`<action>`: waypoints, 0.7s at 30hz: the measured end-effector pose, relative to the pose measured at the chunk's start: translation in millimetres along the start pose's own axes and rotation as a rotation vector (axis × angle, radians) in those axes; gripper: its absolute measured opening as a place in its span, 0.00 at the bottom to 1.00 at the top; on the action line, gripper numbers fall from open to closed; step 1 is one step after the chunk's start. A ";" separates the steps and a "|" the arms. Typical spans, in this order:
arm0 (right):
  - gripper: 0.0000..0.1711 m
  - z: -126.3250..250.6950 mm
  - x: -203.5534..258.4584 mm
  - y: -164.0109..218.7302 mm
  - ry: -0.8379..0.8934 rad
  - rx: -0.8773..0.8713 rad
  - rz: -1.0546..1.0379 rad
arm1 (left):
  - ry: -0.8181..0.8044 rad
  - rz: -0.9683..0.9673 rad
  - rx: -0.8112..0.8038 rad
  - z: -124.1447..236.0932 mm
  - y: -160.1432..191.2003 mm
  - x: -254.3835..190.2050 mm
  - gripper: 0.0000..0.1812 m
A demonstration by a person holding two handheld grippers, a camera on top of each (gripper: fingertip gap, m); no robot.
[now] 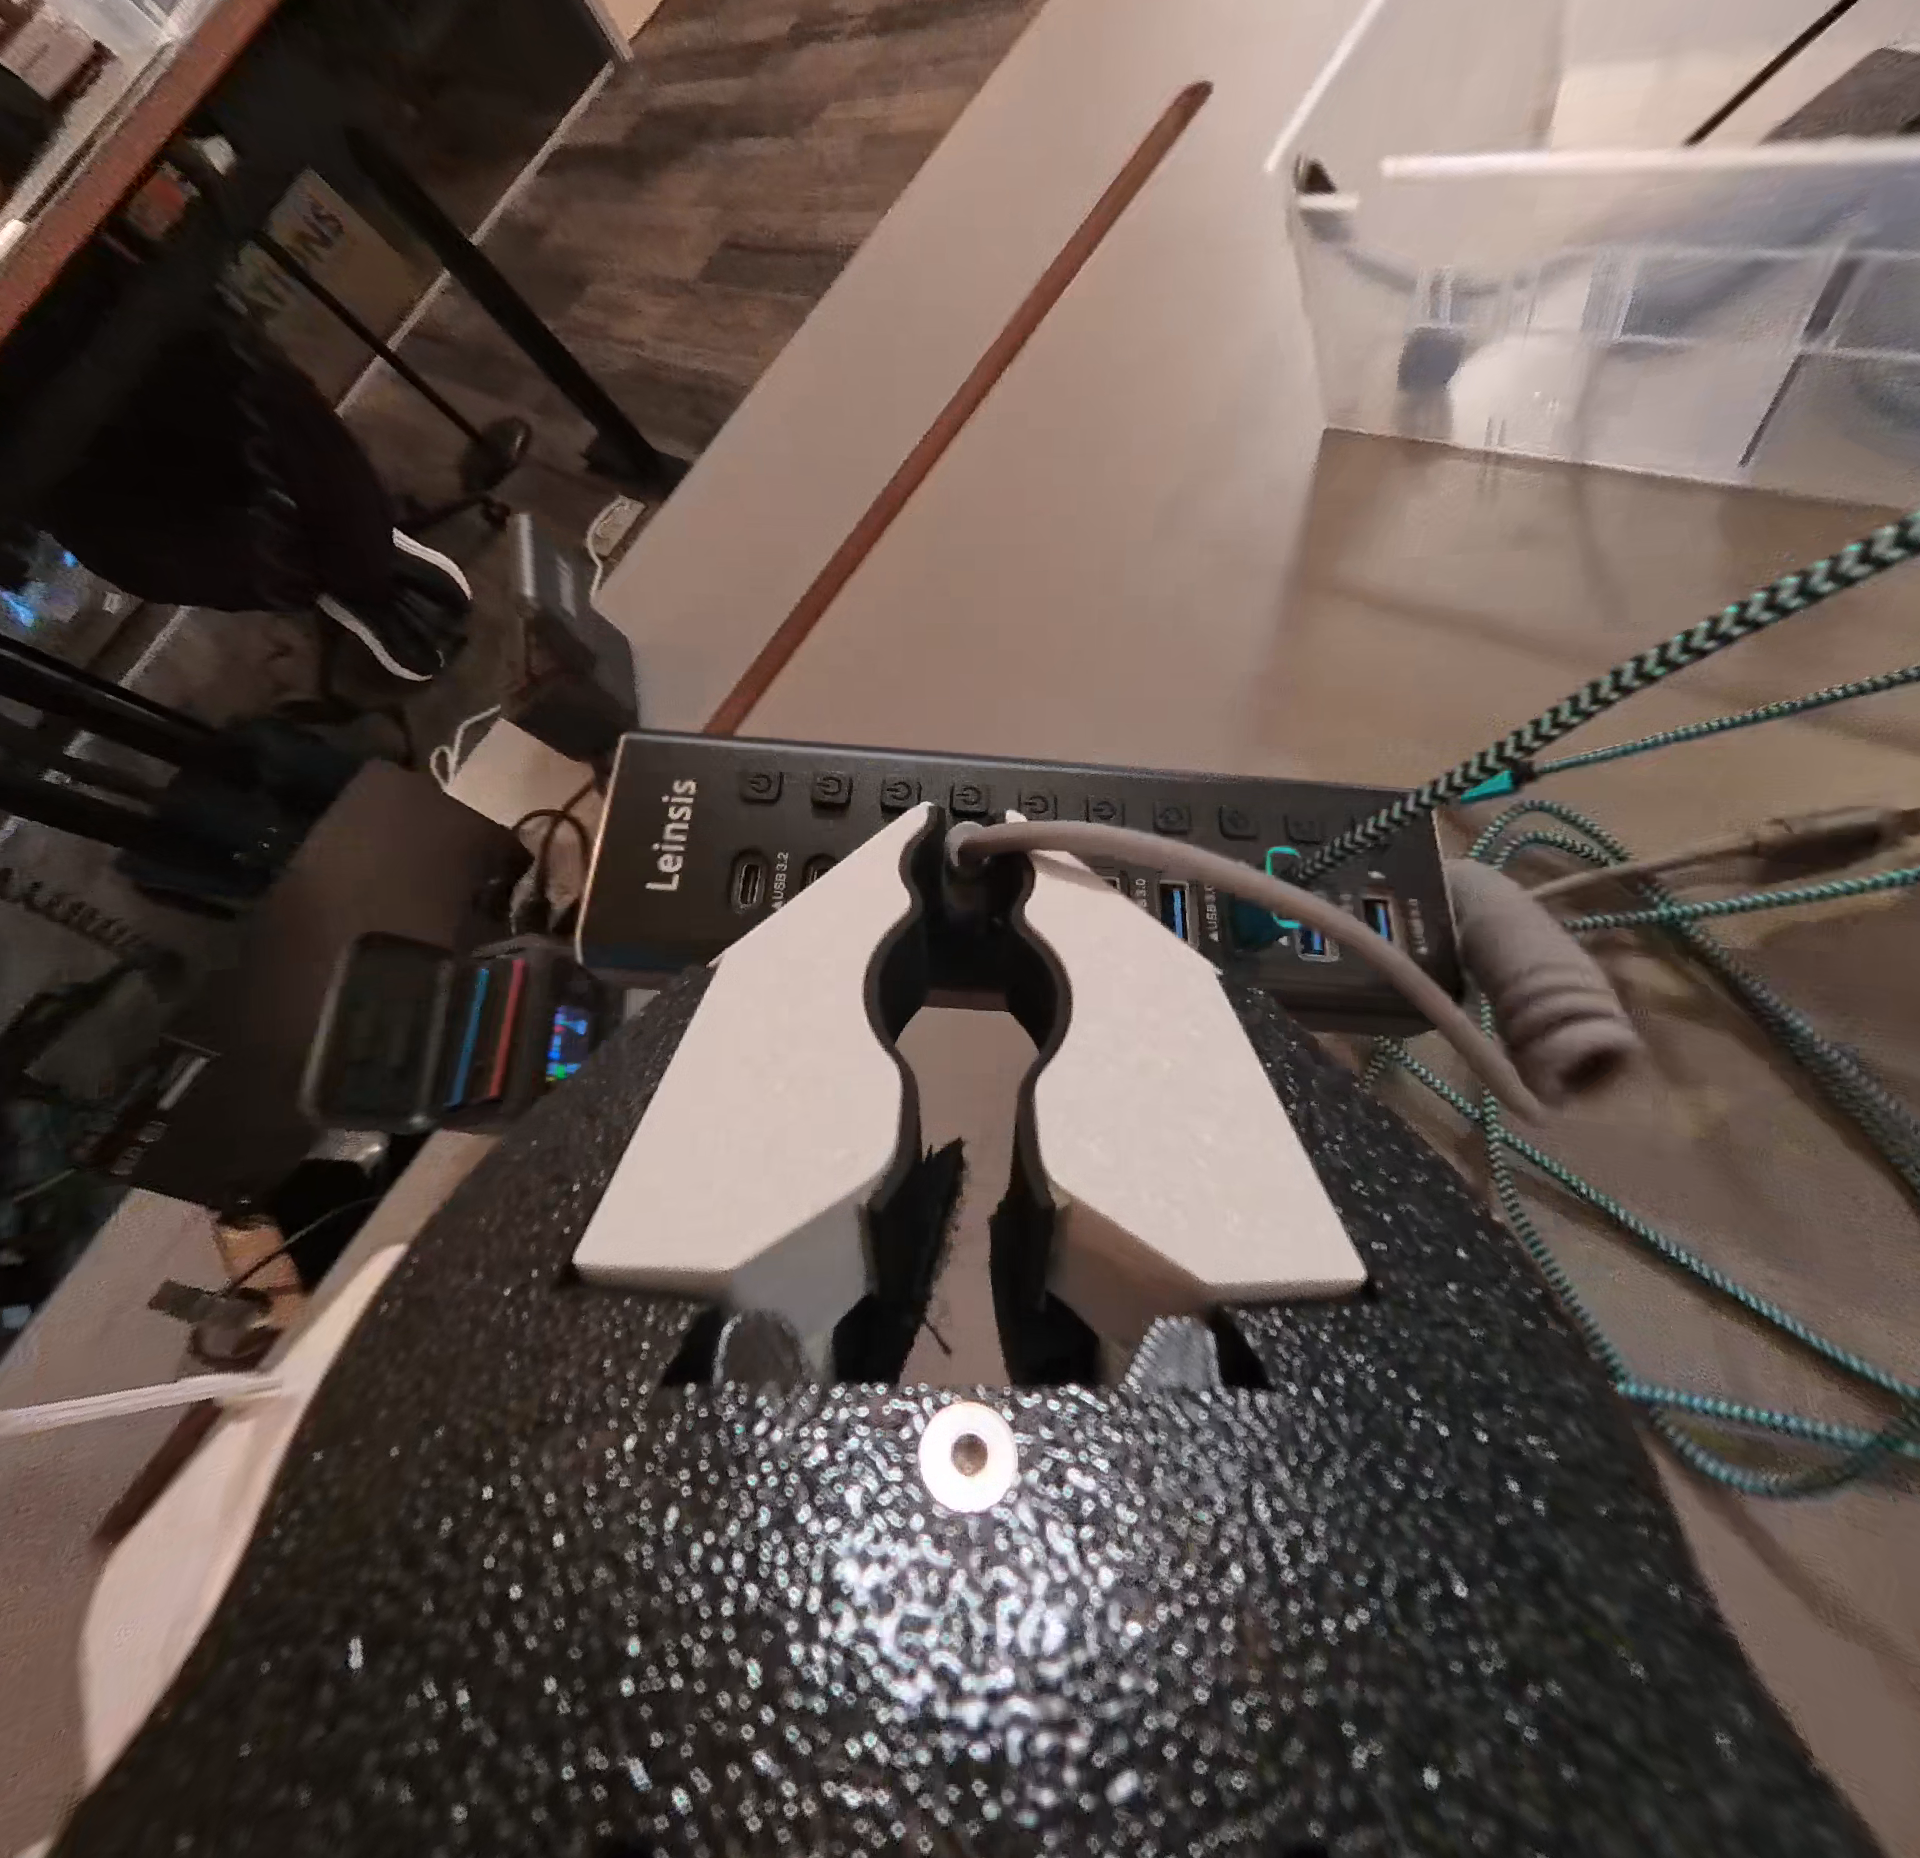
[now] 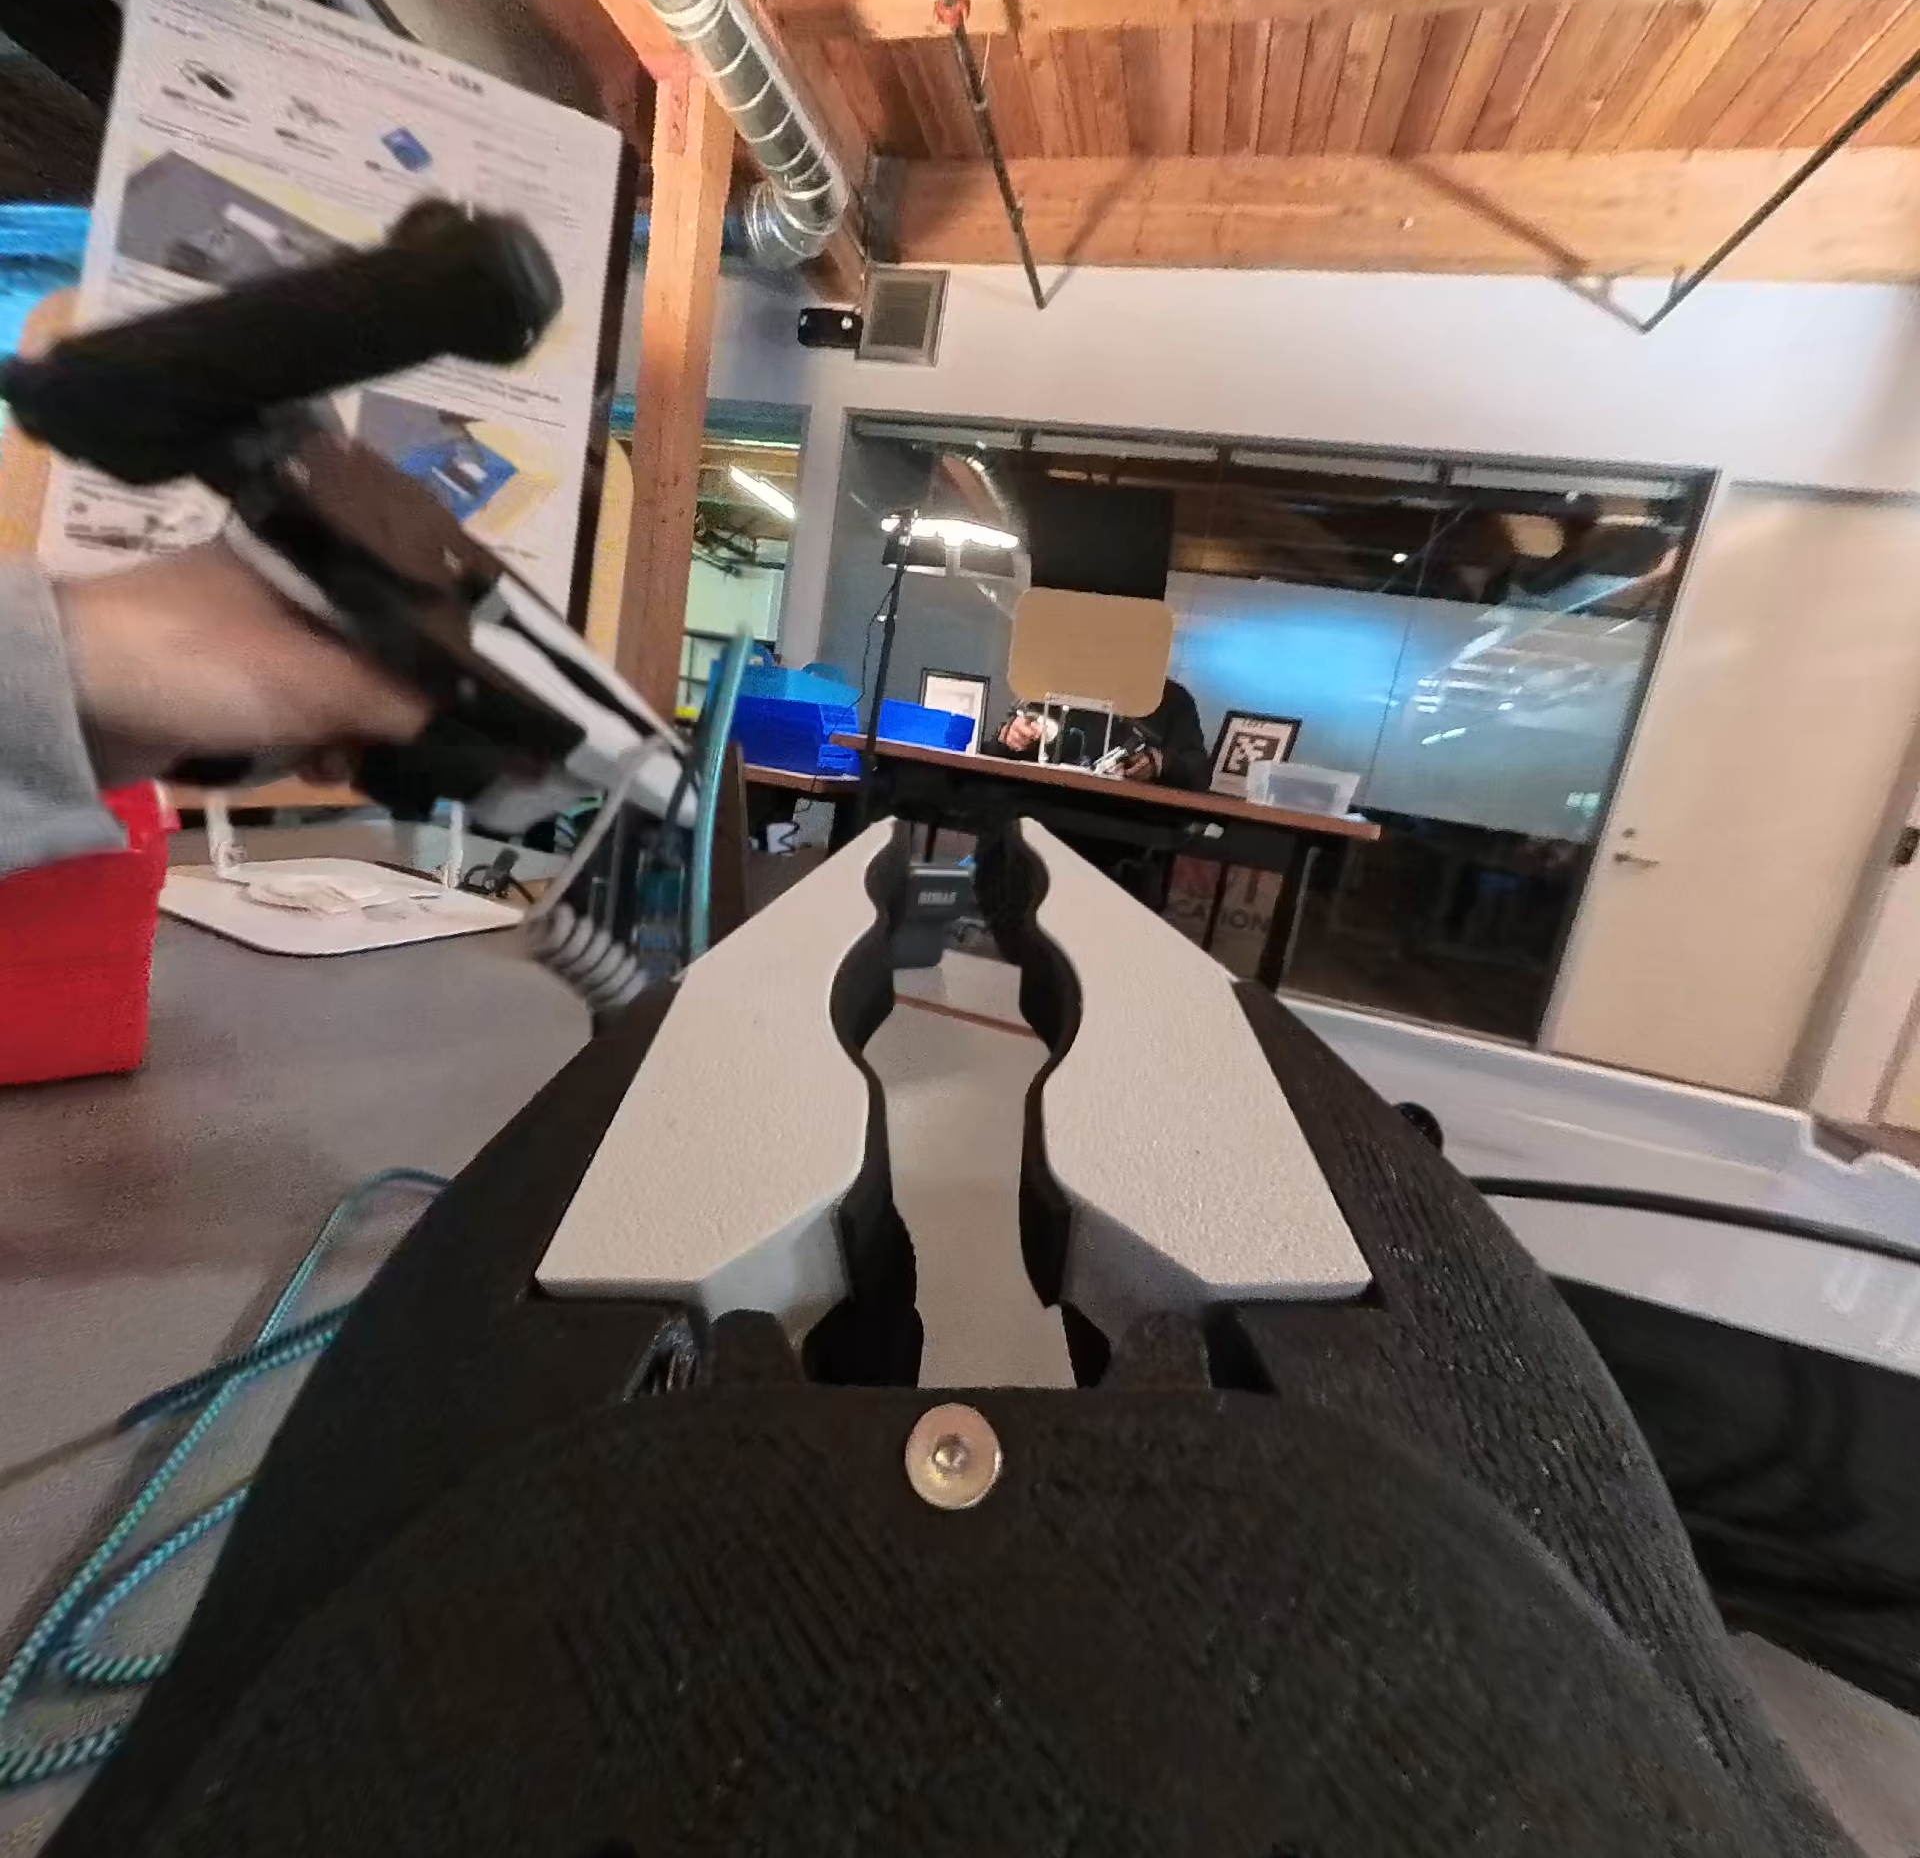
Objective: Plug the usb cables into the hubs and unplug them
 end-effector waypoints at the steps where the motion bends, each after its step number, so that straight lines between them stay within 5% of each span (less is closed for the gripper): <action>1: 0.10 1.4 0.2 -1.7 -0.002 -0.012 0.010 | -0.011 0.013 -0.021 -3.2 7.8 -6.3 0.03; 6: 0.11 2.0 7.2 -6.3 -0.066 -0.049 0.022 | -0.016 0.061 -0.022 -16.8 40.3 -25.5 0.03; 10: 0.11 -1.7 13.9 -3.3 -0.119 -0.018 0.030 | 0.080 0.311 0.082 -33.1 61.5 -22.0 0.03; 18: 0.11 -5.6 22.8 1.2 -0.181 0.027 0.067 | -0.126 0.613 0.132 -53.1 94.5 -10.0 0.04; 21: 0.11 -6.5 26.6 2.2 -0.201 0.036 0.091 | -0.147 0.651 0.018 -38.1 95.0 -11.3 0.16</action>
Point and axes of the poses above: each gripper's, where its closed fingertips meet, z back along the fingers, y out of its underside, x = y × z across the jaws, the point moved 10 cm from there along z, back along the fingers, and after that the axes turned 2 degrees about -x, right-handed, at the moved point
